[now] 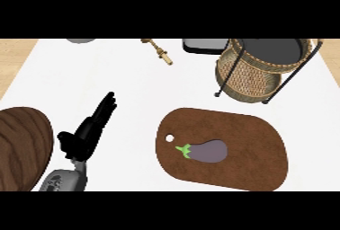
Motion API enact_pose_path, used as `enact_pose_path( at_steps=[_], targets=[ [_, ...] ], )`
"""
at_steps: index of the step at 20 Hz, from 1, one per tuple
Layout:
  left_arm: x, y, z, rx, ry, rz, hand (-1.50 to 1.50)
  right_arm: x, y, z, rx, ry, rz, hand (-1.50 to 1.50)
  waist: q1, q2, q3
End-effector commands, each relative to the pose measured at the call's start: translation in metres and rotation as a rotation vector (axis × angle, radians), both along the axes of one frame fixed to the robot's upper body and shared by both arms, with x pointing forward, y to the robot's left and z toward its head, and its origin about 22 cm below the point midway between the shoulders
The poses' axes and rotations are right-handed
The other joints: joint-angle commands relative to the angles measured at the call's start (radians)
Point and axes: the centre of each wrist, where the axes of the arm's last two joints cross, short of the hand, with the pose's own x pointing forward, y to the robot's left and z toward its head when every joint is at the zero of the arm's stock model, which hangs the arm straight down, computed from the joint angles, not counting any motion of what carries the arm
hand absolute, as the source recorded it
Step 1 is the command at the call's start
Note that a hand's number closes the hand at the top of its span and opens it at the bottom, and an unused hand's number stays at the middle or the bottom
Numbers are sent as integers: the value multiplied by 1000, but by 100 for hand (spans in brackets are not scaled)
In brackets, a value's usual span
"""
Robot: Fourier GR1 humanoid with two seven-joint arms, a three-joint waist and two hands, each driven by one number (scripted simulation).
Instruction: Pick the croissant from the cutting board and place it in the tiered basket
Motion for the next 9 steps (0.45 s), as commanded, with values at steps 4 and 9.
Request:
enact_pose_path(
  at_steps=[4, 9],
  targets=[
    [-5, 4, -3, -10, 2, -8, 0, -74, -112, -4, 90, -125, -69, -150, -5, -1, 1],
    [11, -4, 9, -8, -9, -17, 0, -132, -169, -22, 33, -62, -40, -150, 1, 6, 3]
  ],
)
